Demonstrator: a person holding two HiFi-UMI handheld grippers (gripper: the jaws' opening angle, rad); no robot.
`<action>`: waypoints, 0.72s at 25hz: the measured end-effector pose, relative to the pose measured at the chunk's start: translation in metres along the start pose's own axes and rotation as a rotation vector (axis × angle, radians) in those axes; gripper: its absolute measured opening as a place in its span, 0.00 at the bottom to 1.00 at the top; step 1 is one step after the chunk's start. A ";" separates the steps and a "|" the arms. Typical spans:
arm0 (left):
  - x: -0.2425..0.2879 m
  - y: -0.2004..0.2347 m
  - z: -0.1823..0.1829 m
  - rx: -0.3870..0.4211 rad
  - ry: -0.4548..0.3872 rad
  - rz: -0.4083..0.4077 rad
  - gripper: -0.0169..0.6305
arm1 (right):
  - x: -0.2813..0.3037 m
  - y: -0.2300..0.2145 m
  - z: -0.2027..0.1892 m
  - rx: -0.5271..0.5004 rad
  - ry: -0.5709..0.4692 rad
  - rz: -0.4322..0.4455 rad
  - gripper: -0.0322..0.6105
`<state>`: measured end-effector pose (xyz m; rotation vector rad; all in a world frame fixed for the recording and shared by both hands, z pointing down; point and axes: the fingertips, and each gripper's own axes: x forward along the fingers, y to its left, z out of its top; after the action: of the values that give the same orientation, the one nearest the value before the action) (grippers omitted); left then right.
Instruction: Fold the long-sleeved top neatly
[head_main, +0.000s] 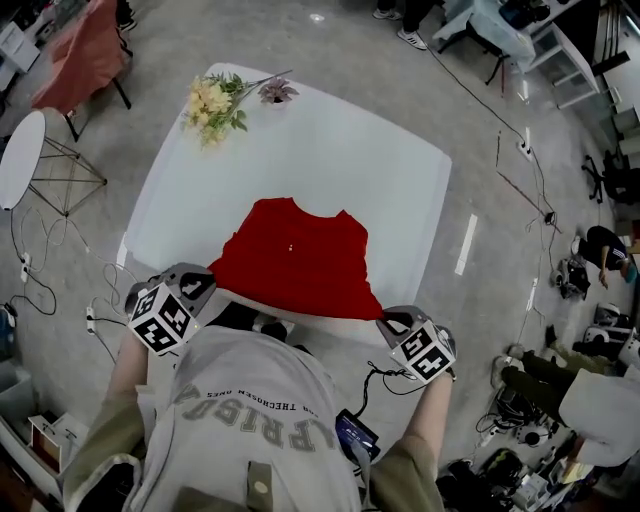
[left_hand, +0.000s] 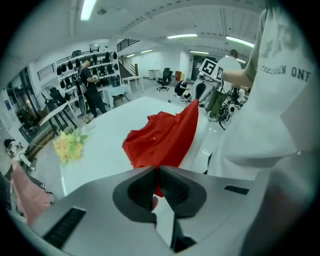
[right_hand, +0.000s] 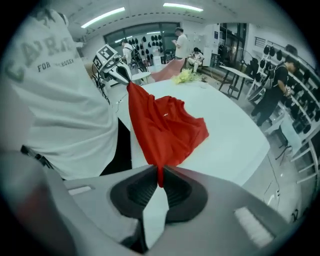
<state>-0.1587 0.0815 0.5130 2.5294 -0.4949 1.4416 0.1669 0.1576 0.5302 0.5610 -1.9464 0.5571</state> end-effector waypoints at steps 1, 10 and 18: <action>0.003 0.016 0.011 0.012 -0.014 0.029 0.06 | -0.003 -0.017 0.010 -0.005 -0.012 -0.014 0.10; 0.074 0.148 0.061 0.019 0.053 0.120 0.06 | 0.028 -0.153 0.070 0.063 0.021 -0.084 0.10; 0.137 0.196 0.053 -0.256 0.129 0.111 0.08 | 0.082 -0.209 0.063 0.262 0.068 -0.135 0.11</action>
<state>-0.1253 -0.1440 0.6036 2.2263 -0.7544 1.4626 0.2159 -0.0565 0.6081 0.8209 -1.7680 0.7409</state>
